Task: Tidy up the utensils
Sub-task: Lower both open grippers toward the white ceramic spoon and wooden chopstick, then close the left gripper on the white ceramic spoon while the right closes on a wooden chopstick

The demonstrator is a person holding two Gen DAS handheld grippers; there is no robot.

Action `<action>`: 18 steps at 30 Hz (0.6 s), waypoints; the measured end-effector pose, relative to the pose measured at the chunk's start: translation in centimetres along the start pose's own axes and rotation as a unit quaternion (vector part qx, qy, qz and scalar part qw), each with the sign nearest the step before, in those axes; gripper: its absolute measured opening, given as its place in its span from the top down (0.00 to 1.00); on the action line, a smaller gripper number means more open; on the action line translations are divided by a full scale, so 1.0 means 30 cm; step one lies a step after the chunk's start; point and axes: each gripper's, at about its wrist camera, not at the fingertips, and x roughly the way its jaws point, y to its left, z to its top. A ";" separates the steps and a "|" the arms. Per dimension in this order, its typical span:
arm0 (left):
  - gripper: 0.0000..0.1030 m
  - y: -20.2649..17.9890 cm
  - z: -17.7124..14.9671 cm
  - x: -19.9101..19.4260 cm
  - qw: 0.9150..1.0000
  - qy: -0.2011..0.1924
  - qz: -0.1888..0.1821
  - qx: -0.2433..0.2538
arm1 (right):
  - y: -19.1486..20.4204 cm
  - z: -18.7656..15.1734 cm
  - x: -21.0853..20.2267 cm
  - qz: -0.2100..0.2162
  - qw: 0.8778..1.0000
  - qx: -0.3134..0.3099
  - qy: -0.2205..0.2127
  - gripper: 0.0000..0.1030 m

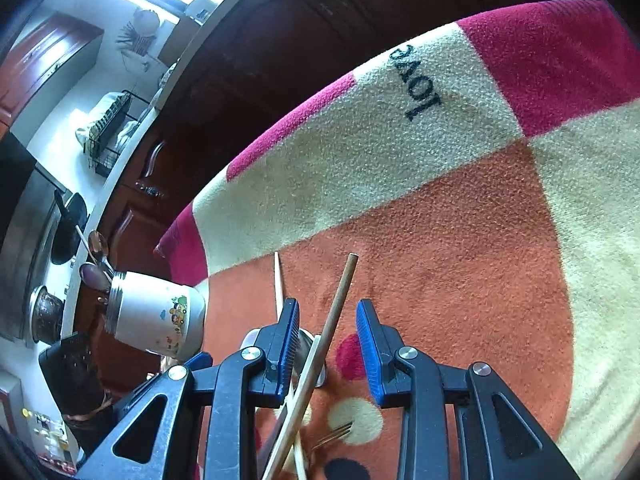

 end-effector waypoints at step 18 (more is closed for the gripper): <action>0.82 -0.053 0.035 0.077 0.999 0.014 -0.014 0.032 | 0.036 -0.001 -0.030 0.003 0.999 -0.040 -0.032 0.92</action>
